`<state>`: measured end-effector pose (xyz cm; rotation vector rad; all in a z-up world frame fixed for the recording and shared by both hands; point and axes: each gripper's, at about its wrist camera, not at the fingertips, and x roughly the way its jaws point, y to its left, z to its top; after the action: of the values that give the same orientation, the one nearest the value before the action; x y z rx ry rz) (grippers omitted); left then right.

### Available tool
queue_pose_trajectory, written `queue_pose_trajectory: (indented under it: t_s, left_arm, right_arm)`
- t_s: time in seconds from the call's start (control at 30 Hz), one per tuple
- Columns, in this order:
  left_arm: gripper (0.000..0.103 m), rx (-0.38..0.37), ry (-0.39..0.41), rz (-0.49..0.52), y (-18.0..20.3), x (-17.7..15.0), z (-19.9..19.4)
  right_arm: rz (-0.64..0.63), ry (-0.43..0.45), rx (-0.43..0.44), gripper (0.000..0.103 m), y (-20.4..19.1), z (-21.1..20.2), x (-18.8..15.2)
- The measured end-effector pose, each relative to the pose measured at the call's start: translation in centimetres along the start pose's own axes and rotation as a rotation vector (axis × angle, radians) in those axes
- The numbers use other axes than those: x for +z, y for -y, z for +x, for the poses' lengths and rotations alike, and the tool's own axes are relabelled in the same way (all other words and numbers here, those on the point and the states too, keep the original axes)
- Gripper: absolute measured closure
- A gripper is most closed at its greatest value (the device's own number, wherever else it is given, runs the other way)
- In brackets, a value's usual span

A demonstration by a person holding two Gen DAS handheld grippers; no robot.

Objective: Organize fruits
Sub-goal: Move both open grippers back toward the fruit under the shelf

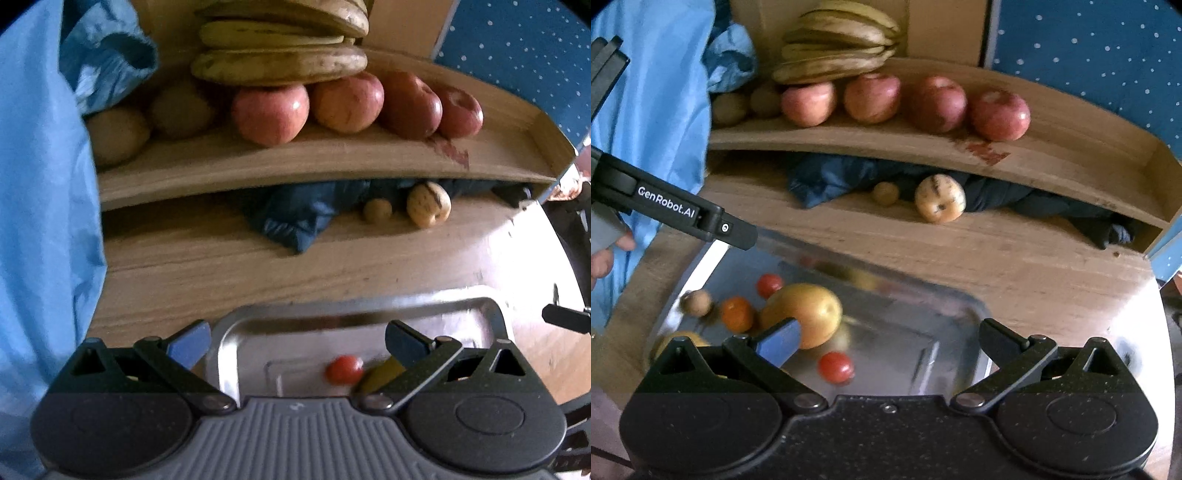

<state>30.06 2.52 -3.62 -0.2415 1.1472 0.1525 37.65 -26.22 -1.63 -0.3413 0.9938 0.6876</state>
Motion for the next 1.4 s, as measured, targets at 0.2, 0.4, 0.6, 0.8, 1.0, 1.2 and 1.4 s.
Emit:
queue_pose_trajectory:
  t_s: [0.2,0.4,0.6,0.8,1.0,1.2,1.4]
  left_arm:
    - [0.000,0.010,0.009,-0.017,2.4,2.4,1.1]
    - [0.000,0.022,-0.002,-0.026,3.9,3.8,2.2]
    - [0.000,0.036,-0.018,-0.039,4.6,4.5,3.4]
    - [0.000,0.025,-0.040,-0.074,4.8,5.5,4.8]
    - [0.000,0.003,-0.050,-0.168,4.7,6.7,6.3]
    - [0.000,0.003,-0.056,-0.249,5.0,7.8,8.0]
    - [0.001,0.027,-0.054,-0.283,5.3,8.5,9.2]
  right_arm:
    - [-0.007,0.008,-0.015,0.001,2.2,1.1,0.7]
    - [-0.009,0.002,-0.011,0.001,3.9,2.2,1.2]
    - [-0.002,0.000,-0.006,0.001,5.2,3.0,1.4]
    - [-0.002,0.004,-0.010,0.001,6.4,3.8,1.8]
    - [-0.077,0.031,-0.025,0.001,6.7,5.1,2.5]
    - [-0.106,0.042,0.014,0.001,7.1,7.1,3.9]
    - [-0.117,0.068,0.051,0.001,7.4,9.0,5.4]
